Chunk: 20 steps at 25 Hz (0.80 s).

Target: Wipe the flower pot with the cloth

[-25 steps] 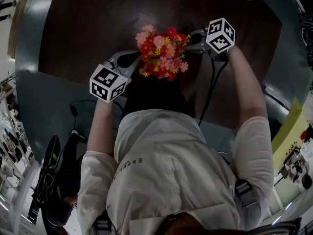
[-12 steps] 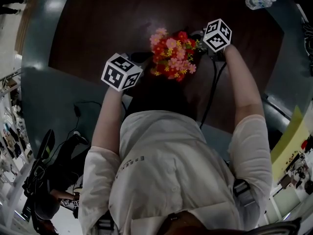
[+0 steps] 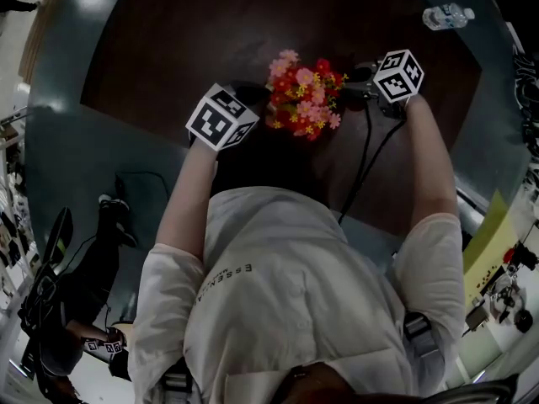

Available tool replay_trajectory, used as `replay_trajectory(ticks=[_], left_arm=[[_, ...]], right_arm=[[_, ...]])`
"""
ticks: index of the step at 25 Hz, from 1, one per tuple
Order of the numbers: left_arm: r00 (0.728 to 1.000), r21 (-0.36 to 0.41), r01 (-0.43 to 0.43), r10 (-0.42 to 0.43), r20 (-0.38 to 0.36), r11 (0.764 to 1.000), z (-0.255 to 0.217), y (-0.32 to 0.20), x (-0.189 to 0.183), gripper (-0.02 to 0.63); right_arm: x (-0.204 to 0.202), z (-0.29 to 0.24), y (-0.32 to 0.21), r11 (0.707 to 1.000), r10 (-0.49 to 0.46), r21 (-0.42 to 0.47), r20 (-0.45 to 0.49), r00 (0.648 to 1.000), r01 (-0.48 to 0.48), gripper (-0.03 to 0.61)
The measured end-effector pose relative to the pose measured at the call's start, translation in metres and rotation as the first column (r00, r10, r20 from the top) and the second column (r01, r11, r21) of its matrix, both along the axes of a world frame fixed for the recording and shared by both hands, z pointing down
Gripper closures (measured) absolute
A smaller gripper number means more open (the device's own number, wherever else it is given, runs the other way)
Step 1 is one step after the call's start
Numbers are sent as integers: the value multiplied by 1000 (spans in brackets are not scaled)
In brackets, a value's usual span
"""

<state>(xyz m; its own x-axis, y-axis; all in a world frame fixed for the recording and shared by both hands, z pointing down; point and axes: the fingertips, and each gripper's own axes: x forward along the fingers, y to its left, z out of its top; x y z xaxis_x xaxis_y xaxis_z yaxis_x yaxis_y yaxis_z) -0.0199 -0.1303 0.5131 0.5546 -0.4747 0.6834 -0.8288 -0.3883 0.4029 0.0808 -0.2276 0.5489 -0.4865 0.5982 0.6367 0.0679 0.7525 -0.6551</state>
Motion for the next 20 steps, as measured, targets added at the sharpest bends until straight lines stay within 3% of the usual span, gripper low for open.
replay_trajectory(ticks=[3, 6, 8, 12, 15, 17, 20], left_arm=[[999, 67, 31, -34, 41, 997, -9, 6, -9, 598], [998, 84, 57, -55, -15, 995, -19, 17, -10, 598], [997, 63, 60, -57, -55, 996, -18, 27, -1, 598], [990, 57, 93, -86, -115, 994, -19, 44, 15, 598], [985, 82, 116, -105, -134, 990, -20, 50, 19, 598], [986, 104, 126, -113, -123, 987, -19, 49, 19, 598], [987, 109, 122, -108, -122, 987, -11, 49, 18, 598]], right_arm=[[-26, -33, -38, 988, 71, 129, 79, 994, -81, 526], [-72, -69, -59, 974, 84, 194, 178, 980, -119, 526], [-106, -83, -59, 974, 52, 206, 209, 977, -96, 526], [-179, -95, -21, 969, -113, 237, 175, 978, 69, 526], [-225, -93, 31, 949, -276, 204, 160, 948, 242, 526], [-240, -82, 66, 920, -383, 148, 135, 914, 363, 526], [-243, -57, 106, 845, -534, 66, 39, 844, 531, 526]])
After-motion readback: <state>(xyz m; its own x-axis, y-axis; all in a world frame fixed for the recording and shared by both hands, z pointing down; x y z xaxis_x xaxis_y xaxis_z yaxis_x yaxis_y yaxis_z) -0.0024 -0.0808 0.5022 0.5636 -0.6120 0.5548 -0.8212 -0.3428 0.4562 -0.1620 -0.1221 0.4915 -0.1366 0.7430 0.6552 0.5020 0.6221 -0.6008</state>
